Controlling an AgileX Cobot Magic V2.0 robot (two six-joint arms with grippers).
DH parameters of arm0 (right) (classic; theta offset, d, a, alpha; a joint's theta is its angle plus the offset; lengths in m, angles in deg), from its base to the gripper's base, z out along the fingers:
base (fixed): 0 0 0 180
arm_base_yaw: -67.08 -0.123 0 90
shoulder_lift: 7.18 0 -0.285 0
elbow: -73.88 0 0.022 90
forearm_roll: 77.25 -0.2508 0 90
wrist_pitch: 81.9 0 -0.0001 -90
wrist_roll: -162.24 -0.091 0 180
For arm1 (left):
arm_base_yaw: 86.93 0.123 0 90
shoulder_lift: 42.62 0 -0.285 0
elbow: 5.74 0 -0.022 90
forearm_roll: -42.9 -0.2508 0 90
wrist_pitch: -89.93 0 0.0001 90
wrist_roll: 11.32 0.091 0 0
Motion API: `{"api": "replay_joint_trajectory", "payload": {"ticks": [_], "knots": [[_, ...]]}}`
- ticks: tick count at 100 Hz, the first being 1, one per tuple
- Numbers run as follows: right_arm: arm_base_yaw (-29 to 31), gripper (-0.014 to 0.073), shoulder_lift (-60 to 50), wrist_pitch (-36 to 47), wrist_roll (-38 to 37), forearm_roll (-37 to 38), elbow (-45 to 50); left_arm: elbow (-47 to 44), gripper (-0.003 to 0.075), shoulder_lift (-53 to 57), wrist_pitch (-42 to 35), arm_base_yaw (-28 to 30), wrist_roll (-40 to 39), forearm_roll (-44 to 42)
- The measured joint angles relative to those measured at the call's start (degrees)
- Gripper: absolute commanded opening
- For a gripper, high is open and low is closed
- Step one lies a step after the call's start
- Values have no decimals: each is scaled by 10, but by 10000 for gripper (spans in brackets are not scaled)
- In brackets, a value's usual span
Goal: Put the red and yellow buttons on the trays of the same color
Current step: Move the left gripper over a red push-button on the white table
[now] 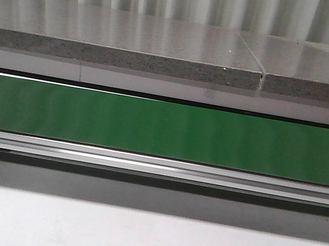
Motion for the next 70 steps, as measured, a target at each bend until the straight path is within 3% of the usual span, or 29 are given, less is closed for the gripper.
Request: {"api": "replay_joint_trajectory", "payload": {"ticks": [49, 70], "knots": [[0, -68, 0, 0, 0, 0, 0, 2, -20, 0, -4, 0, 0, 9], [0, -68, 0, 0, 0, 0, 0, 117, -20, -14, 117, 0, 0, 54]]}}
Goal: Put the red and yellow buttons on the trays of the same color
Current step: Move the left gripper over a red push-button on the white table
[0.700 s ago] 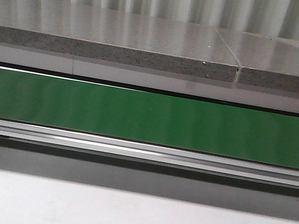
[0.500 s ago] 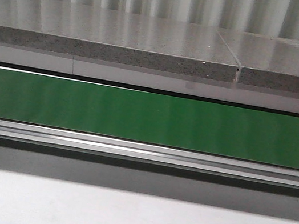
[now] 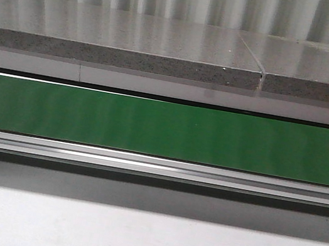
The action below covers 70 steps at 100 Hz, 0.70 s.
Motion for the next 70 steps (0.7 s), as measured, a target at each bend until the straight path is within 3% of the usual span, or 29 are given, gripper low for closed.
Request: {"api": "replay_joint_trajectory", "payload": {"ticks": [34, 70], "knots": [[0, -68, 0, 0, 0, 0, 0, 278, -20, -198, 344, 0, 0, 12], [0, -68, 0, 0, 0, 0, 0, 317, -19, -312, 397, 0, 0, 31]]}}
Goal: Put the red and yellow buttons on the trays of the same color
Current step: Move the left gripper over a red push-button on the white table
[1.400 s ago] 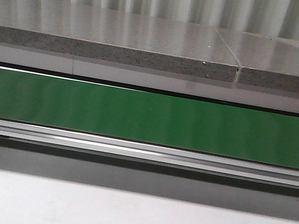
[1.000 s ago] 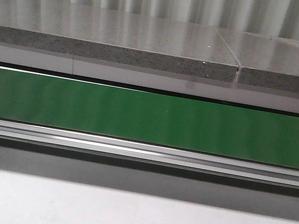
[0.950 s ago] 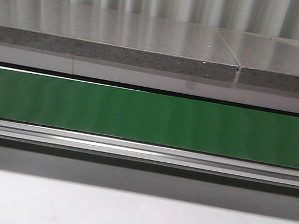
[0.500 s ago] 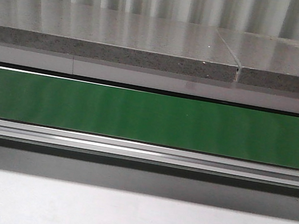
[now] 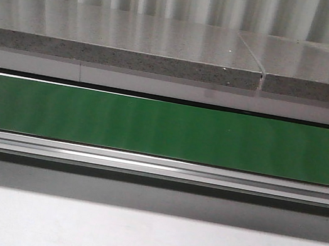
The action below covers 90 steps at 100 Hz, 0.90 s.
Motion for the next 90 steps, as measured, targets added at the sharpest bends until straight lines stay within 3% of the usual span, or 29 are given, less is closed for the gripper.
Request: {"api": "replay_joint_trajectory", "payload": {"ticks": [14, 21, 28, 40, 50, 73, 90], "knots": [[0, -68, 0, 0, 0, 0, 0, 0, -4, -19, 2, 0, 0, 0], [0, -68, 0, 0, 0, 0, 0, 0, 65, -25, 8, 0, 0, -1], [0, -68, 0, 0, 0, 0, 0, 0, 195, -28, 12, 0, 0, -1], [0, -68, 0, 0, 0, 0, 0, 0, 480, -29, 13, 0, 0, -1], [0, -68, 0, 0, 0, 0, 0, 0, 607, -29, 13, 0, 0, -1], [0, -68, 0, 0, 0, 0, 0, 0, 618, -29, 12, 0, -4, 4], [0, -68, 0, 0, 0, 0, 0, 0, 618, -43, 12, 0, -85, -12]]}}
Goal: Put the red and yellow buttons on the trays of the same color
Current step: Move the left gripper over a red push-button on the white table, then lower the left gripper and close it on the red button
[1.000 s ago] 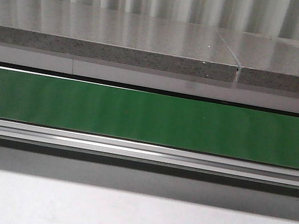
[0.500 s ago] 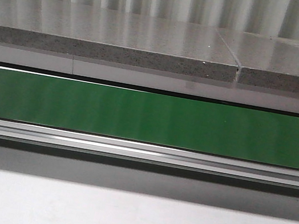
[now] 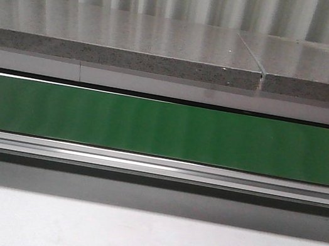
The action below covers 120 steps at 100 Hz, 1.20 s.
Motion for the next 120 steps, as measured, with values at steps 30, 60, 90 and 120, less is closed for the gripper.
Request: {"api": "replay_joint_trajectory", "payload": {"ticks": [30, 60, 90, 120], "knots": [[0, -68, 0, 0, 0, 0, 0, 0, 618, -87, -18, 19, -117, -92], [0, -68, 0, 0, 0, 0, 0, 0, 618, -209, -63, 145, -130, -99], [0, -68, 0, 0, 0, 0, 0, 1, 618, -290, -107, 228, -130, -99], [0, -68, 0, 0, 0, 0, 0, 5, 618, -373, -159, 254, -122, -100]]}}
